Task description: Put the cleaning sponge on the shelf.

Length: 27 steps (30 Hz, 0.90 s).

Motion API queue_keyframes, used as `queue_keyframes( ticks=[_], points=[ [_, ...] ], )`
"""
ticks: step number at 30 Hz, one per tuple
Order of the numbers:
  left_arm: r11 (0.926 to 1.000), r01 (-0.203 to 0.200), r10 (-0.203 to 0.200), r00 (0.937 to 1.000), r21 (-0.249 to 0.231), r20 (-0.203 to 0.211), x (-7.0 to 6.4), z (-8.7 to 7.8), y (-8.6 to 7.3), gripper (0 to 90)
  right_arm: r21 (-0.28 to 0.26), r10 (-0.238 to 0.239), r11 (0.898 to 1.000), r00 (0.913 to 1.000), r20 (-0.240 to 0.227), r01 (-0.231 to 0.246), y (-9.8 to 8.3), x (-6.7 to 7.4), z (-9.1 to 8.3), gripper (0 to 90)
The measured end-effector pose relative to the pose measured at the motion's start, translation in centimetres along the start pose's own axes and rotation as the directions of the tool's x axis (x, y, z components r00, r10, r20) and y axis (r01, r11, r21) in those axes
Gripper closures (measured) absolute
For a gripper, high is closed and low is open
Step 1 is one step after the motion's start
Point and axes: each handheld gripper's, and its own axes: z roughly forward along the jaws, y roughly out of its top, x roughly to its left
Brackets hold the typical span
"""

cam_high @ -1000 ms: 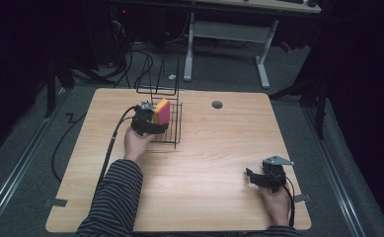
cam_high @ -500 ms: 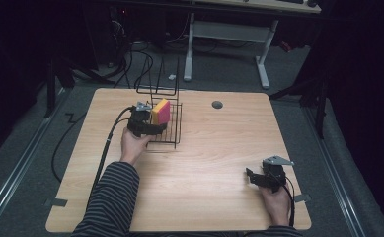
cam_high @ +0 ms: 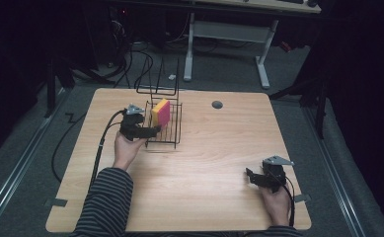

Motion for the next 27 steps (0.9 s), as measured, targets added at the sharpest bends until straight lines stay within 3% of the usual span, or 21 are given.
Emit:
queue_keyframes(
  ticks=[10, 16, 27],
  points=[
    [0.9992, 0.010, -0.010, 0.9999, -0.038, -0.006, 0.2, -2.0, -0.2, 18.4, 0.000, 0.001, 1.000, 1.0000, 0.000, -0.001, 0.0, 0.0, 0.0, 25.8],
    [0.9995, -0.013, 0.012, 0.9998, -0.029, -0.017, 0.4, -2.8, -0.2, 18.4, -0.001, -0.001, 1.000, 1.0000, 0.000, 0.001, 0.0, 0.0, 0.0, 25.8],
    [0.9964, -0.008, 0.007, 0.9999, -0.085, -0.012, 0.1, -4.9, 0.0, 18.9, -0.001, -0.002, 1.000, 1.0000, 0.000, 0.002, 0.0, 0.0, 0.0, 25.9]
  ],
)
